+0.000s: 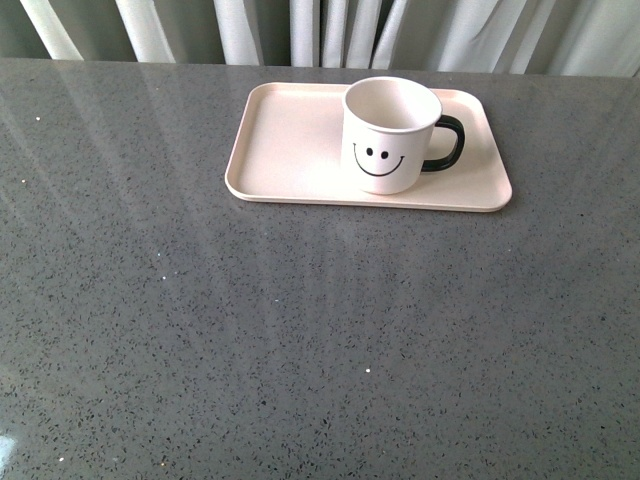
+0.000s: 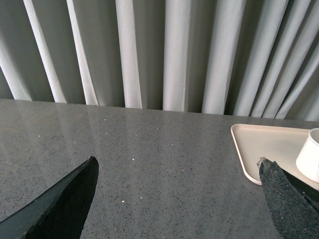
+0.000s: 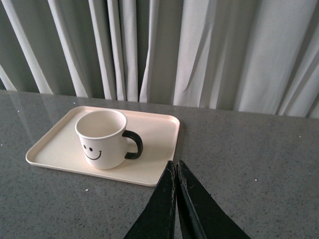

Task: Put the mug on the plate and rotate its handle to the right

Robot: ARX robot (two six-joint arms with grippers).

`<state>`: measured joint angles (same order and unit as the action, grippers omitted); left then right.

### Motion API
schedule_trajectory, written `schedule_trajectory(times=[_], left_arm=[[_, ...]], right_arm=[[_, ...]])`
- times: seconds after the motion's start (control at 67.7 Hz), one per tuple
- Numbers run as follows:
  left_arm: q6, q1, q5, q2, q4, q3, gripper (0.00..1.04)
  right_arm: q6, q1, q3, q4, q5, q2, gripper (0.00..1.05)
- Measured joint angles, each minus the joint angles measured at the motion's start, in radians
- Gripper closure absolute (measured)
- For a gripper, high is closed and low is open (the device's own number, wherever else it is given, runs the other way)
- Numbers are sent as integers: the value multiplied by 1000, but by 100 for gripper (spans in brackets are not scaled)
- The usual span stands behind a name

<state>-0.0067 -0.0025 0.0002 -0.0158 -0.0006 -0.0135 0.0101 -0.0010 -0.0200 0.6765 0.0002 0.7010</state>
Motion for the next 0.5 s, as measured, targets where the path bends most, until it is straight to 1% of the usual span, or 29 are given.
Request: schedule_trajectory(times=[0.207, 0.502], left_arm=[[0, 0, 0, 0, 0, 0, 9], [0, 0, 0, 0, 0, 0, 9]], right_arm=[[0, 0, 1, -144, 0, -159, 103], [0, 0, 1, -302, 0, -325, 103]])
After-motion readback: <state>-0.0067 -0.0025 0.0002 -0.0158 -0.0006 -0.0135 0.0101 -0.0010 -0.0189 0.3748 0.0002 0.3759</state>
